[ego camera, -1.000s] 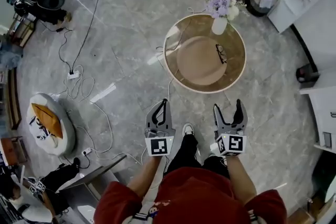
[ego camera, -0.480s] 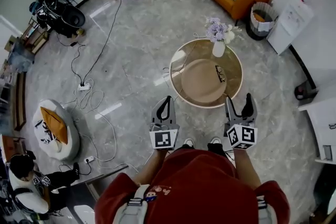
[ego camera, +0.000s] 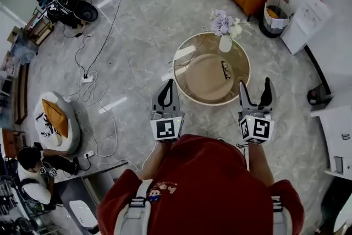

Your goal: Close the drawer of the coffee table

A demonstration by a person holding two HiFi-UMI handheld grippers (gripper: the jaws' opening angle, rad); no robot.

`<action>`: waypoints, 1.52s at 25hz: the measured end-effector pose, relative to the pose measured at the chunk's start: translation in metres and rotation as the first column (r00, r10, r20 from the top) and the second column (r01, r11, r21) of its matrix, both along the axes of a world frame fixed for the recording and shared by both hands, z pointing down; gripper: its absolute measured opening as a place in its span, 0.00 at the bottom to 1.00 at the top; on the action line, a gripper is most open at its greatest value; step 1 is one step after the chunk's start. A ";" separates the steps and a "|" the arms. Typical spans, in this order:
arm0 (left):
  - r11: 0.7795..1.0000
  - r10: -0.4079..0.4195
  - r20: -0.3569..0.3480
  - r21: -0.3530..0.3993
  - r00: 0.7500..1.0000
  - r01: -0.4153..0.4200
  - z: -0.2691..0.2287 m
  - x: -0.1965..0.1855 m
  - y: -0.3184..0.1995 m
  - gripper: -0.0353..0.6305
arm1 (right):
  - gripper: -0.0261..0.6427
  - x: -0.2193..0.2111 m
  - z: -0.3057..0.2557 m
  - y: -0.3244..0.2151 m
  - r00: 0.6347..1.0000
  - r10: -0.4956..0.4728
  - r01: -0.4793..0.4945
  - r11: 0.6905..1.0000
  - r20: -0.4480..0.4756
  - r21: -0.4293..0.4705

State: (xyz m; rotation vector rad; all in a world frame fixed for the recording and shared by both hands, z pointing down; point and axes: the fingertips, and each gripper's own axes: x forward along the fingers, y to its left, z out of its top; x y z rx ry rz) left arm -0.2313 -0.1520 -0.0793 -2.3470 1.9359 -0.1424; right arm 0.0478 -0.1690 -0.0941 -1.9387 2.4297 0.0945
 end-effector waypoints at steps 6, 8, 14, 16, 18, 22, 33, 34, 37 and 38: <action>1.000 -0.027 -0.003 0.012 1.000 0.027 -0.006 0.007 -0.003 0.07 | 0.60 0.003 0.007 -0.012 0.999 -0.032 0.033 0.999 0.027 -0.028; 0.999 -0.033 -0.002 0.009 0.999 0.033 -0.007 0.008 -0.002 0.07 | 0.59 -0.002 0.006 -0.012 0.998 -0.062 0.062 0.998 0.014 -0.027; 0.998 -0.050 0.016 0.026 0.999 0.049 -0.012 0.011 0.000 0.07 | 0.59 -0.015 0.001 -0.011 0.991 -0.131 0.131 0.991 0.002 -0.010; 0.999 -0.042 0.021 0.025 0.999 0.042 -0.013 0.014 0.001 0.07 | 0.52 -0.017 0.001 -0.010 0.990 -0.140 0.140 0.990 0.001 -0.008; 0.999 -0.037 0.024 0.022 0.999 0.036 -0.015 0.015 0.003 0.07 | 0.33 -0.019 -0.003 -0.008 0.992 -0.127 0.127 0.992 0.015 -0.009; 0.999 -0.030 0.030 0.027 0.999 0.029 -0.019 0.015 0.007 0.07 | 0.10 -0.017 0.003 -0.007 0.997 -0.066 0.064 0.996 -0.039 -0.059; 1.000 -0.011 0.029 0.024 1.000 0.011 -0.027 0.017 0.018 0.07 | 0.08 -0.036 0.007 -0.005 0.989 -0.143 0.139 0.984 -0.028 -0.108; 1.000 -0.011 0.027 0.025 1.000 0.010 -0.027 0.016 0.019 0.07 | 0.08 -0.038 0.007 -0.004 0.988 -0.148 0.144 0.984 -0.034 -0.105; 1.000 -0.014 0.022 0.017 1.000 0.013 -0.025 0.015 0.024 0.07 | 0.08 -0.043 0.007 0.001 0.984 -0.171 0.165 0.981 -0.057 -0.098; 1.000 -0.014 0.023 0.018 1.000 0.013 -0.025 0.016 0.024 0.07 | 0.08 -0.044 0.007 0.002 0.982 -0.178 0.171 0.980 -0.067 -0.097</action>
